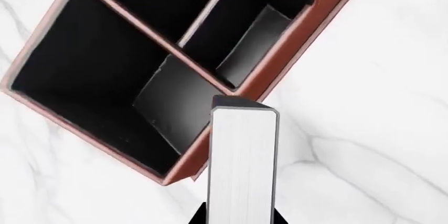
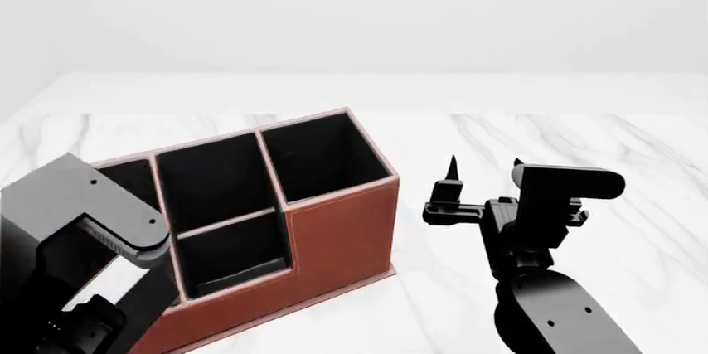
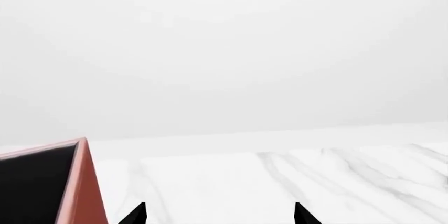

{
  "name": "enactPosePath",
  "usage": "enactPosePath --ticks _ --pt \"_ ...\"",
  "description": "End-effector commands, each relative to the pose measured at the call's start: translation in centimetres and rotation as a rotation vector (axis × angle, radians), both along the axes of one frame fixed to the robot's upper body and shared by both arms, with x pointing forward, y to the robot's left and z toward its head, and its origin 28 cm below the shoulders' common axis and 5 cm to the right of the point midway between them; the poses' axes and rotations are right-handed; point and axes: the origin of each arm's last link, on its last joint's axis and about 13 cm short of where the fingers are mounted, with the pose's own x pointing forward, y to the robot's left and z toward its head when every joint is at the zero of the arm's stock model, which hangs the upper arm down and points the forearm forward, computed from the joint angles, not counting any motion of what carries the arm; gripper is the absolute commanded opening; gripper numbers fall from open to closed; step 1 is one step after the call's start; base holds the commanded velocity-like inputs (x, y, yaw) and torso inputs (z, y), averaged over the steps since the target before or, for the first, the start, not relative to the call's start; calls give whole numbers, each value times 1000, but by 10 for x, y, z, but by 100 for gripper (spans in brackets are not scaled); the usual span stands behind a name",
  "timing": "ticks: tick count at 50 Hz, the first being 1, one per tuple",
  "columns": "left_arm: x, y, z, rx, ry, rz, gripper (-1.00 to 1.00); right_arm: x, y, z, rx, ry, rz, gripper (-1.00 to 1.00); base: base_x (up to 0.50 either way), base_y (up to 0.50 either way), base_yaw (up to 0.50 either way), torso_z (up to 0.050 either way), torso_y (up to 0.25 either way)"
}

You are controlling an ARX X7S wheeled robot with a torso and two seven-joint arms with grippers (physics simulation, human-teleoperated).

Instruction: Pick up the book and place it in the front compartment of the caddy.

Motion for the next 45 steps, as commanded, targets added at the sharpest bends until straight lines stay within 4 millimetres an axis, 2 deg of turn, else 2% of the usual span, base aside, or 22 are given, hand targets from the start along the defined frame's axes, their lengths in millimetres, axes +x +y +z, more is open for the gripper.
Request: enactPosePath --ticks 1,5,9,10,12,14,16,19,23,26,29,31,35,45 --pt "-2 -4 51 90 -147 -19 -100 1 -1 1 2 -2 -3 100 0 0 0 0 0" --pt "-1 -10 68 65 -194 -57 -100 2 1 0 1 2 -3 100 0 0 0 0 0" --pt "5 -9 78 132 -208 -80 -100 1 1 0 0 1 0 100 0 0 0 0 3" --pt "10 -11 75 230 -186 -124 -100 1 1 -1 -1 1 1 100 0 0 0 0 0" --pt "12 -16 78 230 -207 -136 -100 1 2 -1 -1 2 0 100 0 0 0 0 0" --pt "17 -24 66 360 -175 -159 -100 1 2 -1 -1 2 2 100 0 0 0 0 0" --pt "21 -33 60 399 -221 -252 -100 1 2 -1 -1 2 4 100 0 0 0 0 0" --pt "43 -27 57 386 -270 -287 -100 2 2 -2 -2 3 3 100 0 0 0 0 0" --pt "78 -13 72 371 -294 -291 -100 4 1 -1 -3 3 -3 100 0 0 0 0 0" --pt "93 -9 83 393 -239 -346 -100 5 0 -1 -2 2 -9 100 0 0 0 0 3" --pt "97 -12 95 396 -264 -364 -100 5 0 -1 -3 3 -11 100 0 0 0 0 0" --pt "101 -11 103 467 -283 -369 -100 5 0 0 -4 3 -10 100 0 0 0 0 0" --pt "101 -14 119 449 -311 -417 -100 6 1 1 -7 1 -10 100 0 0 0 0 3" --pt "129 -14 122 376 -314 -507 -100 11 1 -2 -14 16 -23 100 0 0 0 0 1"
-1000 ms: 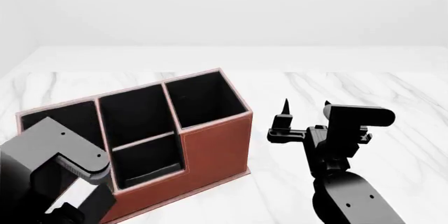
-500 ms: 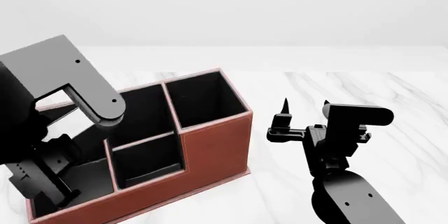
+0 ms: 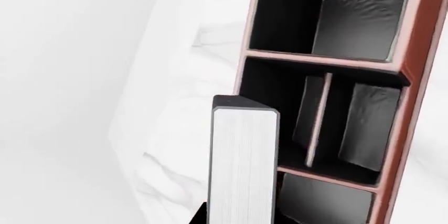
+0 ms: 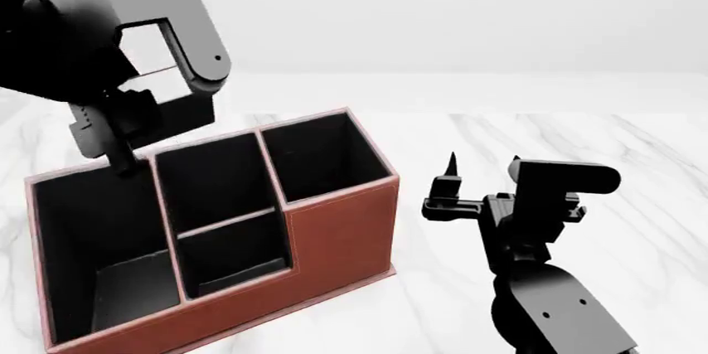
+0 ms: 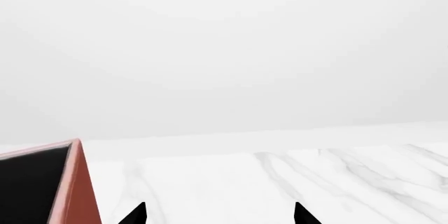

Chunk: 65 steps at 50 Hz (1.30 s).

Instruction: Pick up the book and place it in the front compartment of the caddy.

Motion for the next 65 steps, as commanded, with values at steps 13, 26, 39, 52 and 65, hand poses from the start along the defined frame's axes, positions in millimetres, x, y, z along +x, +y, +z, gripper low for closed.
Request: enactPosePath --ticks 13,26,39,52,65 --pt "40 -5 42 -57 -57 -118 -100 12 2 -7 -19 22 -37 100 0 0 0 0 2" --pt "58 -6 31 -67 -3 -103 -100 15 -2 -10 -11 35 -50 100 0 0 0 1 2" --pt "67 -3 14 -66 57 -76 -100 18 -3 -13 -13 45 -57 100 0 0 0 0 2" --pt "73 4 -9 -87 114 -55 -100 18 -1 -13 -16 47 -57 100 0 0 0 0 1" --pt "78 6 -19 -91 138 -50 -100 18 -1 -16 -20 52 -58 100 0 0 0 0 2"
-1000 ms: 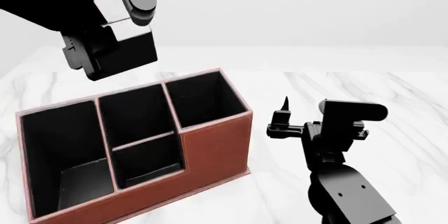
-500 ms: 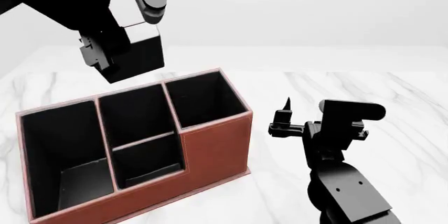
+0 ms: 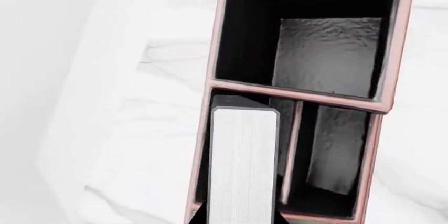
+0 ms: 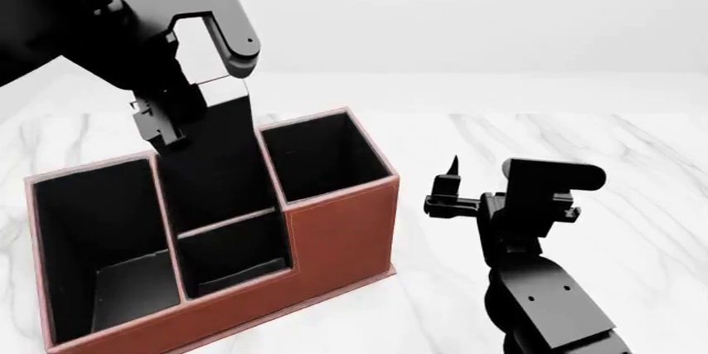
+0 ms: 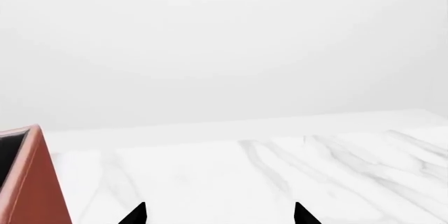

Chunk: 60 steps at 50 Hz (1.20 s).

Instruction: Pick up the book and place it in the front compartment of the caddy.

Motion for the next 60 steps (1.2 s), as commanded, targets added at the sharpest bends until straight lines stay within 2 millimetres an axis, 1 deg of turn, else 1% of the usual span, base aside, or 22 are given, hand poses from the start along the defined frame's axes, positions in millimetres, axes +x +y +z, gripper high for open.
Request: enactPosePath --ticks 1,6,14,18,29,42,60 --pt "4 3 -2 16 -42 13 -100 1 0 -2 -4 6 -1 100 0 0 0 0 0" --pt "6 4 -4 39 -34 22 -100 1 1 -6 -8 13 1 100 0 0 0 0 2" --pt "10 6 -12 44 -15 26 -100 0 1 -3 -7 9 1 100 0 0 0 1 1" --pt "14 7 -18 45 -3 25 -100 1 0 -4 -9 11 -3 100 0 0 0 0 0" --pt "26 7 -25 27 -7 4 -100 3 0 -8 -10 18 -6 100 0 0 0 0 2" --pt "36 8 -44 15 22 -1 -100 5 -4 -12 -7 29 -17 100 0 0 0 1 2" --pt "45 12 -61 -1 58 4 -100 6 -6 -12 -2 34 -22 100 0 0 0 0 1"
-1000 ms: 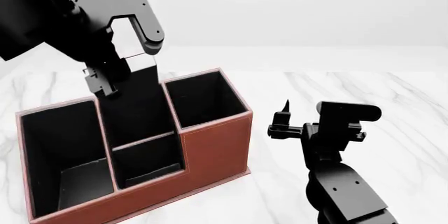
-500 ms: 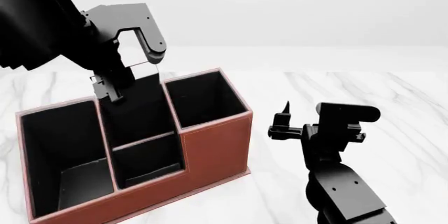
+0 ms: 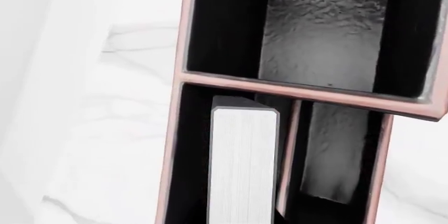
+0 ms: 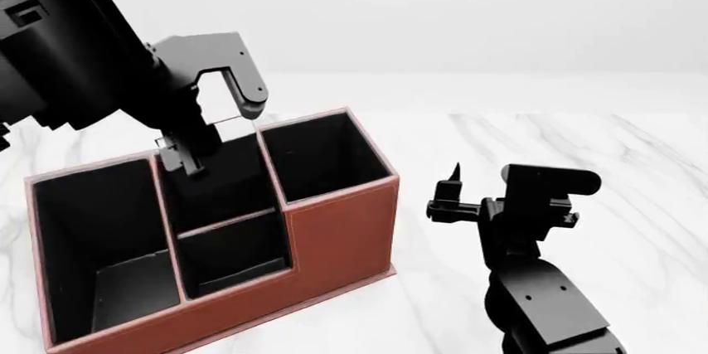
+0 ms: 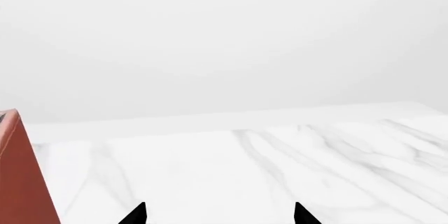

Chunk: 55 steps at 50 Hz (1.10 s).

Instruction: Pick up the book and place it in the front compartment of the caddy.

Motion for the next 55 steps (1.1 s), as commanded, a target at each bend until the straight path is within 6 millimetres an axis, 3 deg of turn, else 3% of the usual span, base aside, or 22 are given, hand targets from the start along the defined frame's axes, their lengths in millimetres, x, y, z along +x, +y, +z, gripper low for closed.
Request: enactPosePath --ticks 1,38,55 --pt "7 3 -3 5 -36 7 -100 1 -1 -1 2 3 -5 100 0 0 0 0 0" --pt "33 18 -44 -23 17 34 -100 9 -1 -8 -13 30 -21 100 0 0 0 0 1" --pt "33 15 -40 -15 12 32 -100 8 -1 -7 -10 30 -19 100 0 0 0 0 0"
